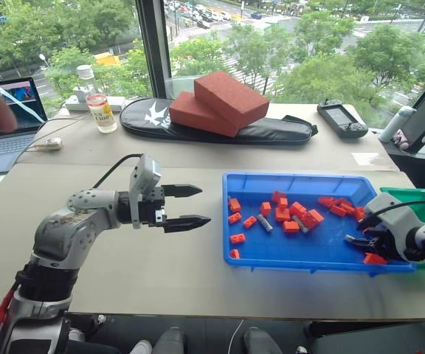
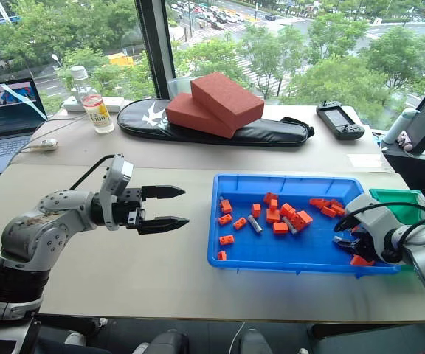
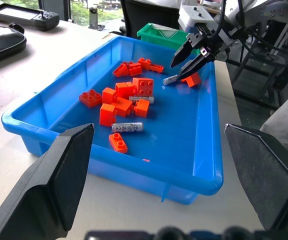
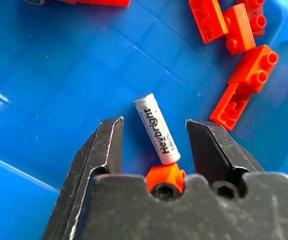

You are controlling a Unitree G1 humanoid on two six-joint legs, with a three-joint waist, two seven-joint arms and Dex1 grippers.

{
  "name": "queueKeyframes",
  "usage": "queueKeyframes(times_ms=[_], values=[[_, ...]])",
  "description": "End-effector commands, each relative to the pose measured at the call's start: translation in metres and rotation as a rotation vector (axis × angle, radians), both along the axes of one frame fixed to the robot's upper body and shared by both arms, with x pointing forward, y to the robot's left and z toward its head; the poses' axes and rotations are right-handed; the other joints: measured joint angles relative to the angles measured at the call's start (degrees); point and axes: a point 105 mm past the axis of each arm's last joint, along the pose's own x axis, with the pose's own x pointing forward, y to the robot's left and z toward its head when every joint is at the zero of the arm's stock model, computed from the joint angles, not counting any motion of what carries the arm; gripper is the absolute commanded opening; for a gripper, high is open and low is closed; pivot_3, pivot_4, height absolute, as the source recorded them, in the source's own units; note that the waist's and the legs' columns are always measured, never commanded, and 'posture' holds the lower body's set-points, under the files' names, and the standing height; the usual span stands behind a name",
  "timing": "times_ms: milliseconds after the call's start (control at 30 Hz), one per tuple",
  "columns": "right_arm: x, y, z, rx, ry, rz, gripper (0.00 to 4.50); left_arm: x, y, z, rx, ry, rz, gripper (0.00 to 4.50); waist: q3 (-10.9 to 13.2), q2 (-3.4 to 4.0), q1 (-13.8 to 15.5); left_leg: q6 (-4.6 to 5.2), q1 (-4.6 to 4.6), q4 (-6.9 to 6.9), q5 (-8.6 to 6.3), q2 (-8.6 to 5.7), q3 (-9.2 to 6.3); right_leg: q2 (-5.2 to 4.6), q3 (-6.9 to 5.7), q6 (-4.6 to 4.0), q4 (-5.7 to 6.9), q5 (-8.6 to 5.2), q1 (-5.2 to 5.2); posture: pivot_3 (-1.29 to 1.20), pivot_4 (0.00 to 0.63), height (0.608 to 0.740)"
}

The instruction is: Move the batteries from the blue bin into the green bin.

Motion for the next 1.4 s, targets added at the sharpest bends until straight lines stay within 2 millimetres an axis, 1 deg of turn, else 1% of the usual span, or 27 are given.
queueKeyframes(times_ms=[33, 233, 433, 533, 600, 633, 767, 800, 933, 1000, 1067, 1167, 1233, 1300, 1400], values=[[0.006, -0.010, 0.000, -0.048, 0.006, 0.007, 2.39, -0.006, -0.001, 0.009, -0.006, -0.042, -0.010, 4.50, 0.00, 0.00, 0.04, 0.00, 0.00, 0.00, 0.00, -0.01, 0.01, -0.01, 0.00, 0.00, 0.00, 0.00, 0.00, 0.00, 0.150, 0.740], [0.012, -0.020, -0.013, -0.045, 0.030, -0.027, 2.39, -0.008, 0.001, 0.008, -0.006, -0.043, 0.013, 4.50, 0.00, 0.00, 0.12, 0.00, 0.00, 0.00, 0.00, -0.01, 0.01, -0.02, 0.00, 0.00, 0.01, 0.00, 0.00, 0.00, 0.150, 0.740], [0.015, -0.020, -0.017, -0.031, 0.042, -0.025, 2.39, -0.009, 0.002, 0.009, -0.008, -0.042, 0.025, 4.50, 0.00, 0.00, 0.07, 0.00, 0.02, 0.01, 0.00, 0.00, 0.00, 0.00, 0.00, 0.00, 0.03, 0.00, 0.02, 0.00, 0.150, 0.740], [0.015, -0.017, -0.022, -0.014, 0.061, -0.010, 2.39, -0.009, 0.003, 0.009, -0.009, -0.042, 0.030, 4.50, 0.00, 0.00, 0.14, 0.00, 0.02, 0.01, 0.00, -0.01, 0.00, -0.01, 0.00, 0.00, 0.02, 0.00, 0.03, 0.00, 0.150, 0.740], [0.016, -0.014, -0.024, -0.006, 0.066, -0.004, 1.89, -0.009, 0.003, 0.009, -0.009, -0.043, 0.032, 4.50, -0.01, -0.01, 0.07, 0.00, 0.03, 0.01, 0.00, 0.00, 0.00, -0.01, 0.00, 0.00, 0.01, 0.00, 0.03, 0.00, 0.150, 0.740], [0.016, -0.012, -0.025, 0.006, 0.069, 0.001, 1.75, -0.009, 0.002, 0.009, -0.009, -0.044, 0.033, 4.50, -0.01, -0.02, 0.03, 0.00, 0.03, 0.01, 0.00, 0.00, 0.00, 0.00, 0.00, 0.00, 0.02, 0.00, 0.04, 0.00, 0.150, 0.740], [0.018, -0.009, -0.025, 0.032, 0.060, -0.004, 0.42, -0.009, 0.002, 0.009, -0.010, -0.045, 0.034, 4.50, -0.01, -0.04, 0.06, 0.00, 0.06, 0.01, 0.00, 0.00, 0.00, 0.00, 0.00, 0.00, 0.02, 0.00, 0.07, 0.00, 0.150, 0.740], [0.018, -0.009, -0.025, 0.032, 0.059, -0.005, 0.26, -0.009, 0.002, 0.009, -0.010, -0.046, 0.034, 4.50, -0.01, -0.06, 0.11, 0.00, 0.06, 0.01, 0.00, 0.00, -0.01, 0.00, 0.00, 0.00, 0.01, 0.00, 0.08, 0.00, 0.150, 0.740], [0.018, -0.009, -0.025, 0.032, 0.057, -0.008, 0.26, -0.009, 0.003, 0.009, -0.010, -0.045, 0.033, 4.50, -0.02, -0.06, 0.15, 0.00, 0.06, 0.01, 0.00, 0.00, -0.01, 0.00, 0.00, 0.00, 0.02, 0.00, 0.08, 0.00, 0.150, 0.740], [0.019, -0.010, -0.019, 0.026, 0.028, -0.013, 0.26, -0.009, 0.002, 0.009, -0.011, -0.045, 0.031, 4.50, -0.02, -0.06, 0.16, 0.00, 0.06, 0.01, 0.00, 0.00, -0.01, 0.00, 0.00, 0.00, 0.02, 0.00, 0.08, 0.00, 0.150, 0.740], [0.025, -0.007, -0.004, 0.029, -0.035, -0.007, 0.26, -0.008, 0.002, 0.009, -0.010, -0.047, 0.029, 4.50, -0.02, -0.06, 0.17, 0.00, 0.06, 0.01, 0.00, 0.00, -0.01, 0.00, 0.00, 0.00, 0.02, 0.00, 0.08, 0.00, 0.150, 0.740], [0.033, 0.003, 0.029, 0.069, -0.159, 0.002, 0.26, -0.008, 0.002, 0.009, -0.009, -0.047, 0.026, 4.50, -0.01, -0.04, 0.05, 0.00, 0.05, 0.01, 0.00, -0.01, 0.01, -0.01, 0.00, 0.00, 0.03, 0.00, 0.04, 0.00, 0.150, 0.740], [0.037, 0.008, 0.058, 0.130, -0.272, -0.024, 0.26, -0.008, 0.002, 0.009, -0.008, -0.046, 0.025, 4.50, 0.02, 0.01, -0.13, 0.00, 0.04, 0.01, 0.00, 0.00, 0.01, -0.01, 0.01, 0.00, 0.06, 0.00, 0.00, 0.00, 0.150, 0.740], [0.040, 0.004, 0.079, 0.151, -0.363, -0.075, 0.26, -0.008, 0.002, 0.009, -0.007, -0.046, 0.023, 4.50, 0.03, 0.03, -0.21, 0.00, 0.04, 0.01, 0.00, 0.00, 0.01, -0.01, 0.02, 0.00, 0.07, 0.00, -0.01, 0.00, 0.150, 0.740], [0.042, -0.011, 0.114, 0.219, -0.536, -0.226, 0.26, -0.009, 0.002, 0.008, -0.006, -0.043, 0.019, 4.50, 0.03, 0.02, 0.06, 0.00, 0.03, 0.01, 0.00, -0.01, -0.01, 0.00, 0.01, 0.00, 0.08, 0.00, 0.00, 0.00, 0.150, 0.740]])
